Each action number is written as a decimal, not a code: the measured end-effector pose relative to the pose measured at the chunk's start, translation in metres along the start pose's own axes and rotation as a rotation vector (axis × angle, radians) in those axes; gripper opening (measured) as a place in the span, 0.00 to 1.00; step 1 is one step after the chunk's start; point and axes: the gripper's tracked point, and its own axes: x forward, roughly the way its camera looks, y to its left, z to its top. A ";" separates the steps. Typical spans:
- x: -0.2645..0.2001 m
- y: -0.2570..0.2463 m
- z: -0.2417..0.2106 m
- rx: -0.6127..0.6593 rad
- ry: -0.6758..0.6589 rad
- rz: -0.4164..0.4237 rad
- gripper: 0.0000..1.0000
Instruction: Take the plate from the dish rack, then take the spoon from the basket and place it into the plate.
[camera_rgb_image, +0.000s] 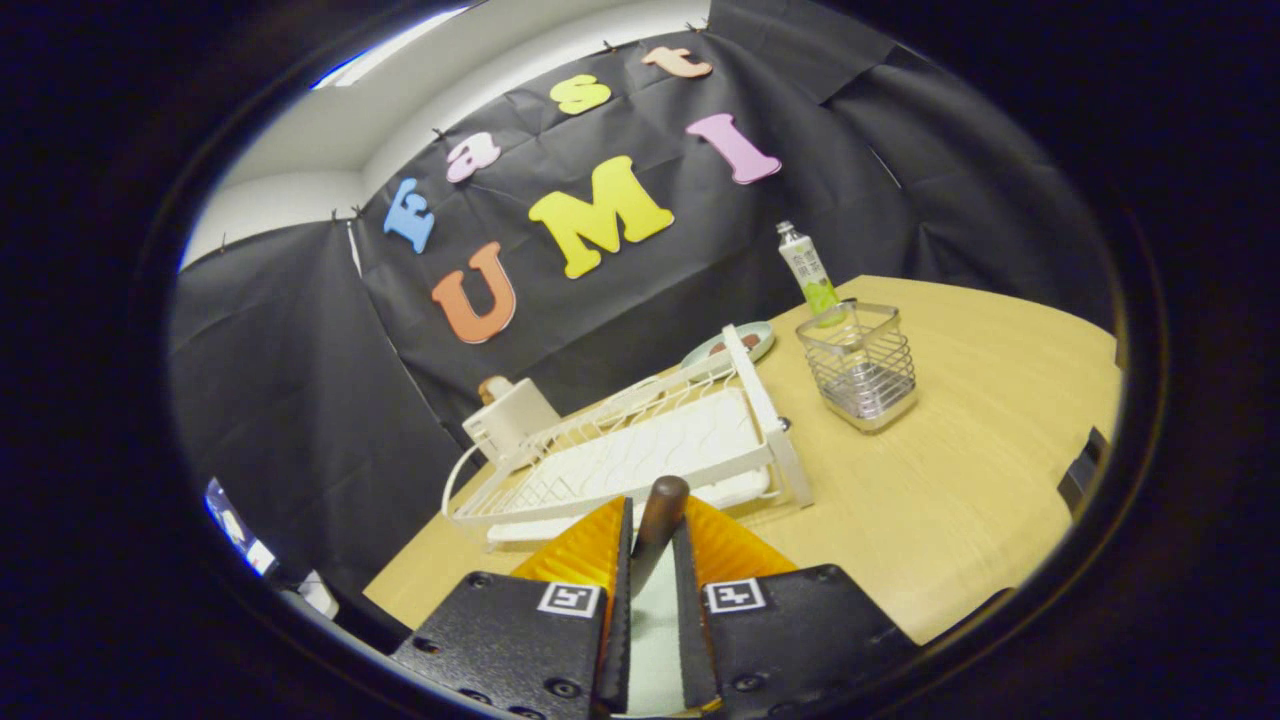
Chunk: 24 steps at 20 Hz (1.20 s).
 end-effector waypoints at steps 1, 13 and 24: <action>0.001 -0.005 0.001 -0.021 0.000 -0.018 0.29; -0.033 -0.012 0.062 -0.302 -0.224 -0.202 1.00; -0.095 0.031 0.103 -0.447 -0.377 -0.289 1.00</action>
